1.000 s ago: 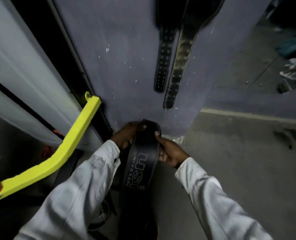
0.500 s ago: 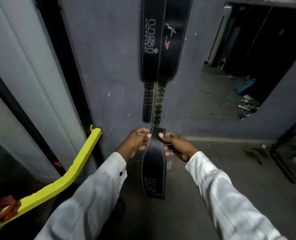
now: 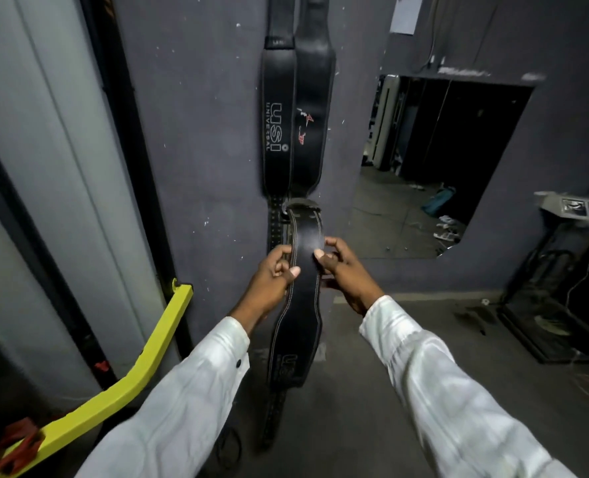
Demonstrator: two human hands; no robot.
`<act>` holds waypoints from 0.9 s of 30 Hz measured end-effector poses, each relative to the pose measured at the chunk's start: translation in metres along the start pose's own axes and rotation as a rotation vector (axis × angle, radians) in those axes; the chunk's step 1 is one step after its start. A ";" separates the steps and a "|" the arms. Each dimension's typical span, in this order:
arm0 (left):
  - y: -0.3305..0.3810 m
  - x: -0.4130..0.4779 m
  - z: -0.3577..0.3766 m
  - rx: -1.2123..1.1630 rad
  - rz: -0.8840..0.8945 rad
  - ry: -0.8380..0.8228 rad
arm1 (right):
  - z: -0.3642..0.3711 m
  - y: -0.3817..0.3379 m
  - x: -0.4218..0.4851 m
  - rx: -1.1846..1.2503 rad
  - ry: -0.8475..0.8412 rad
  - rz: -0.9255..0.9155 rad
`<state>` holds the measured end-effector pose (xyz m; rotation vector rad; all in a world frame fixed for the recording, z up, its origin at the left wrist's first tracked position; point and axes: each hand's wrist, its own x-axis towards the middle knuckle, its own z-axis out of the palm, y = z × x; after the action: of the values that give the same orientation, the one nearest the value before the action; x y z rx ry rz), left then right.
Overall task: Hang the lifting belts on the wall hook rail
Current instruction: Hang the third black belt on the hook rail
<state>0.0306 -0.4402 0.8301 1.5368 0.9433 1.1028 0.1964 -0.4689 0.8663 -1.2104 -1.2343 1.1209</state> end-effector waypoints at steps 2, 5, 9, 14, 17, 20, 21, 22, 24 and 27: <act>0.009 0.000 -0.001 0.013 0.041 -0.013 | 0.004 -0.017 0.007 -0.003 0.048 -0.075; 0.028 0.002 0.001 0.003 0.098 0.007 | 0.002 -0.036 0.015 -0.036 0.041 -0.216; 0.063 0.009 0.010 -0.024 0.207 0.099 | -0.004 -0.056 0.016 -0.002 0.049 -0.324; 0.097 0.027 0.023 -0.214 0.278 0.336 | 0.012 -0.035 -0.001 -0.138 0.090 -0.400; 0.113 0.038 0.027 -0.242 0.319 0.361 | 0.012 -0.012 -0.005 -0.358 0.132 -0.423; 0.126 0.042 0.032 -0.252 0.321 0.380 | 0.002 -0.027 0.000 -0.459 0.238 -0.449; 0.130 0.044 0.034 -0.281 0.319 0.380 | -0.002 -0.034 0.001 -0.428 0.224 -0.456; 0.135 0.045 0.035 -0.316 0.311 0.382 | -0.006 -0.040 0.000 -0.363 0.183 -0.450; 0.142 0.049 0.035 -0.381 0.298 0.395 | -0.016 -0.043 -0.003 -0.180 0.028 -0.394; 0.152 0.057 0.031 -0.428 0.312 0.408 | -0.028 -0.031 -0.007 -0.058 -0.174 -0.257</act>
<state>0.0836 -0.4281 0.9857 1.1465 0.6752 1.7627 0.2232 -0.4783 0.8974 -0.9781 -1.5174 1.0207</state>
